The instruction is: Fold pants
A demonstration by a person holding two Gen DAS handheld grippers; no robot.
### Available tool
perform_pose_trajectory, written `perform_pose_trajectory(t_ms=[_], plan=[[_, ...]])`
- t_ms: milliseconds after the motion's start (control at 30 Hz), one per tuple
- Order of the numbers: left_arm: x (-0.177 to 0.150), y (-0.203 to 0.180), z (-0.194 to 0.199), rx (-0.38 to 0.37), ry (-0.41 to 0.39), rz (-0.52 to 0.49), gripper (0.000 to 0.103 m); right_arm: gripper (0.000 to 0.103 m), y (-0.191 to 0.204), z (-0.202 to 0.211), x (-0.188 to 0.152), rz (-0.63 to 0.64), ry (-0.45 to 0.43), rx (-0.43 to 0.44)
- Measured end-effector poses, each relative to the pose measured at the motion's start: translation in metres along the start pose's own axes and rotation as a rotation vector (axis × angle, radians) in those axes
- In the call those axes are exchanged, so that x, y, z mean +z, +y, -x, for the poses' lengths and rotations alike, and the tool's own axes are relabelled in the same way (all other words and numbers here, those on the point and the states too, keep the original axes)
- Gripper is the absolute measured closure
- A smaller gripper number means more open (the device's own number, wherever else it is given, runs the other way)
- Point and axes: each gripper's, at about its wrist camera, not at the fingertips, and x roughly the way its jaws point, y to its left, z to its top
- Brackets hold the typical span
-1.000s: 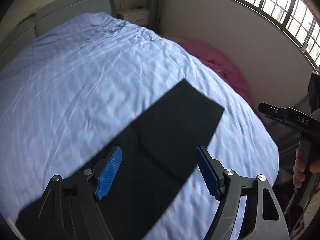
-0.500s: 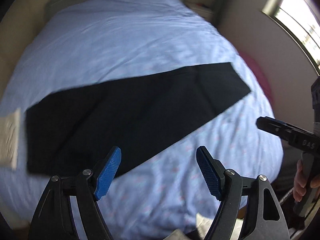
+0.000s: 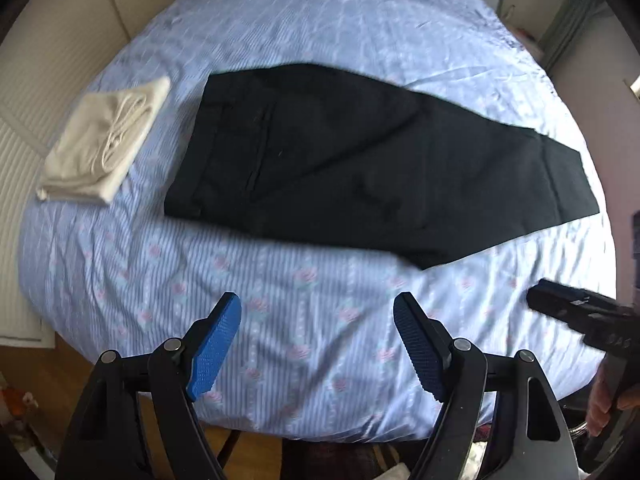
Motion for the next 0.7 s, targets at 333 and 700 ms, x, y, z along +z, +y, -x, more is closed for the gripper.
perform_pose_trajectory(t_ms=[333,700], plan=[[-0.038,0.002,-0.028,-0.025,0.060,0.153,0.025,0.040,0.008,-0.113,0.023,0.098,0.188,-0.078],[-0.054,0.014,-0.014,0.034,0.033,0.301,0.025,0.040,0.037,-0.098,0.073,0.314,0.106,-0.068]])
